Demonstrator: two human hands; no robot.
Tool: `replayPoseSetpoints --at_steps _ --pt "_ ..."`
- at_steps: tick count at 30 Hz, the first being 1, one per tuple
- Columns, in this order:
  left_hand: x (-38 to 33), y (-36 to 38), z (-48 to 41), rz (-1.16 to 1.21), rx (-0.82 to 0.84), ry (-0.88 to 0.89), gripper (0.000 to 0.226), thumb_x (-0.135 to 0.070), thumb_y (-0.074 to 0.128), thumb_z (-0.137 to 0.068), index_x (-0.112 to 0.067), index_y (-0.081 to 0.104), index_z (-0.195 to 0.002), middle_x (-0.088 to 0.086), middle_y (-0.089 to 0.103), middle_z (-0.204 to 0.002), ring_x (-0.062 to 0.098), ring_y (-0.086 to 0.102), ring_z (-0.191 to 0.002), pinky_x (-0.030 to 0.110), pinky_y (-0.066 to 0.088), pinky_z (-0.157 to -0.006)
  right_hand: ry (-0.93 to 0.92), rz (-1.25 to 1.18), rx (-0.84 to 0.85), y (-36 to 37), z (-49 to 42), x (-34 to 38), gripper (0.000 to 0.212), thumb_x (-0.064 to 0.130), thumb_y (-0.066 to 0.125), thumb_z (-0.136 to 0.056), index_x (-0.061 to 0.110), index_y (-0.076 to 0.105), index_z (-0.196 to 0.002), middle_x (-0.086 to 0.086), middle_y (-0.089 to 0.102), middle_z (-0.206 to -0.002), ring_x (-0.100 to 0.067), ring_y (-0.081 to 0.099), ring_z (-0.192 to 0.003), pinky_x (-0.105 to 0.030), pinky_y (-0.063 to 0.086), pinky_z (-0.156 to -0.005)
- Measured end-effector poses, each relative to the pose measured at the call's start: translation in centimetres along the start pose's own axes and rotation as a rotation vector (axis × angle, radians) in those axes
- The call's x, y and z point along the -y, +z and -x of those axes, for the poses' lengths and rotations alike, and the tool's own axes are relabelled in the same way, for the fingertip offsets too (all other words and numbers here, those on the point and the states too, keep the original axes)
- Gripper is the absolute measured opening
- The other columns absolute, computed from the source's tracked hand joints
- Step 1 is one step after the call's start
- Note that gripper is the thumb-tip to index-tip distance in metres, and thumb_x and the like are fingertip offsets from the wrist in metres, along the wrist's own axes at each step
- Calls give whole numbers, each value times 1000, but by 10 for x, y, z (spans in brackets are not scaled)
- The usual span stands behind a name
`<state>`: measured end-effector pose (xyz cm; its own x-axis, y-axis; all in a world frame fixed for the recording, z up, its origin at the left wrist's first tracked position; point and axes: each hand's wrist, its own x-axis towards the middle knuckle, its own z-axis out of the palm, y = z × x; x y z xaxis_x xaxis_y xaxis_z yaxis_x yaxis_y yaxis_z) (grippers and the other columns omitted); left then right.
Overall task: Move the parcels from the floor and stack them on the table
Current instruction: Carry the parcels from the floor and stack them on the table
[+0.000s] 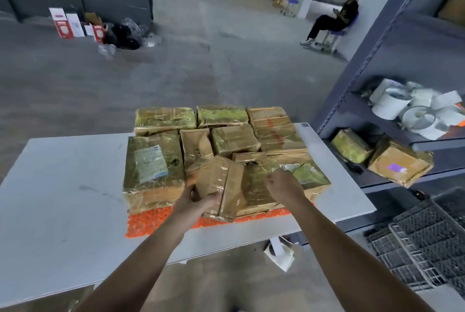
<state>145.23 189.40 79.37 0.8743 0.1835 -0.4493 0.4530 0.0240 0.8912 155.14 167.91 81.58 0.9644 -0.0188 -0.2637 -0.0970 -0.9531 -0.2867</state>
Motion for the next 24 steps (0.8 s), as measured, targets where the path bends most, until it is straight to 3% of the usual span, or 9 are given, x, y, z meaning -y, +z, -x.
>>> replayPoseSetpoints --at_steps 2,4,6,9,12,14,16,20,24 --pt "-11 8 -8 1 -53 -11 40 -32 73 -82 -30 46 -112 -6 58 -89 13 57 -73 39 52 -78 -5 -10 44 -2 -15 -5 40 38 47 -99 4 55 -119 -12 64 -103 -25 61 -86 -29 45 -63" --pt "-19 15 -16 -6 -84 -14 43 -36 73 -81 -29 46 -115 -6 58 -90 15 58 -76 44 51 -87 -19 -48 93 -3 -28 -10 49 41 50 -98 2 53 -128 -14 64 -113 -28 63 -98 -34 52 -75" --pt "-24 21 -25 4 -88 -25 51 -41 72 -81 -27 47 -124 -7 58 -98 15 59 -85 43 50 -87 -31 -69 141 -3 -37 -12 52 42 52 -98 0 51 -128 -15 63 -120 -29 61 -106 -38 51 -86" --pt "-28 33 -36 34 -111 -52 66 -45 71 -80 -23 45 -136 -4 57 -110 17 58 -96 37 51 -85 -64 -78 183 -2 -49 -15 50 39 56 -96 2 48 -129 -13 61 -119 -27 59 -109 -37 47 -86" --pt "-26 43 -43 48 -149 -77 68 -44 73 -78 -21 45 -136 3 56 -118 19 59 -97 38 52 -87 -111 -104 239 -1 -62 -16 26 34 62 -93 11 53 -88 -6 58 -84 -18 60 -74 -32 46 -64" --pt "-22 45 -45 43 -157 -86 68 -43 73 -78 -21 46 -136 5 57 -120 20 58 -98 36 53 -83 -123 -173 287 0 -65 -14 27 28 63 -92 13 45 -77 -1 51 -73 -15 58 -62 -33 48 -52" --pt "-21 42 -45 50 -160 -91 66 -42 73 -79 -21 46 -136 6 57 -122 21 58 -99 32 52 -75 -150 -275 338 2 -64 -9 20 19 64 -88 14 46 -94 -1 53 -82 -18 65 -69 -36 60 -58" --pt "-20 30 -47 69 -158 -88 66 -44 75 -77 -24 48 -135 4 59 -121 20 59 -102 33 53 -79 -291 -249 352 10 -54 12 82 12 62 -82 39 22 -148 1 61 -101 -17 68 -65 -25 53 -45" --pt "-19 21 -45 75 -136 -78 60 -45 75 -77 -25 51 -128 -1 60 -110 17 59 -94 34 52 -81 -297 -29 258 25 -48 33 76 11 67 -83 17 28 -148 -4 64 -103 -21 65 -85 -27 51 -59"
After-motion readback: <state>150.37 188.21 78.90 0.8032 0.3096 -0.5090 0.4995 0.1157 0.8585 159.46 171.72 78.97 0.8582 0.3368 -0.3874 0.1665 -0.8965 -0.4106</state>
